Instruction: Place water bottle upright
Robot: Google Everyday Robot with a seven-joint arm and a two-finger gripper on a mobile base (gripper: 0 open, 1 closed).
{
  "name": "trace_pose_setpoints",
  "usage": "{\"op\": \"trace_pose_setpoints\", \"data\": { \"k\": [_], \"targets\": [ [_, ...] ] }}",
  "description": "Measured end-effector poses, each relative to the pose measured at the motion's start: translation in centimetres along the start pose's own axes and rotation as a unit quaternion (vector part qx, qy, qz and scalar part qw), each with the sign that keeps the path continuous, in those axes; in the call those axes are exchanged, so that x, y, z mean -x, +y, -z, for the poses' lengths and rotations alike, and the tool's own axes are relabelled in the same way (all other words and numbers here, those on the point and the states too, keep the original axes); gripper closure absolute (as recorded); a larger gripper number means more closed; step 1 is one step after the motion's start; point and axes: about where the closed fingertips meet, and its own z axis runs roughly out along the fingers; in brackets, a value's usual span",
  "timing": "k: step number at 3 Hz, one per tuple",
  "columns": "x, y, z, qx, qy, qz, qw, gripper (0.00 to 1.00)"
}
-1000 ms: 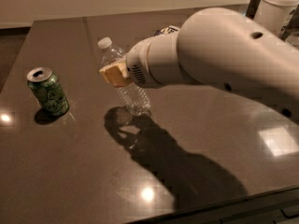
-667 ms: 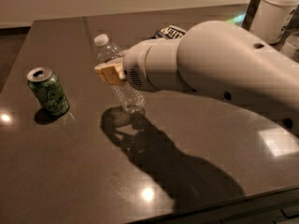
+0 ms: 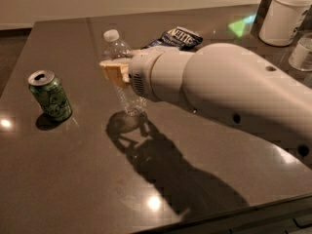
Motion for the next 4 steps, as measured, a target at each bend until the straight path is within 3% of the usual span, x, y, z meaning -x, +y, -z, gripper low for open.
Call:
{"op": "trace_pose_setpoints", "data": {
  "k": [2, 4],
  "targets": [
    [-0.21, -0.84, 0.16, -0.024, -0.021, -0.054, 0.9980, 1.00],
    [-0.11, -1.06, -0.23, -0.014, -0.034, -0.048, 0.9982, 1.00]
  ]
}}
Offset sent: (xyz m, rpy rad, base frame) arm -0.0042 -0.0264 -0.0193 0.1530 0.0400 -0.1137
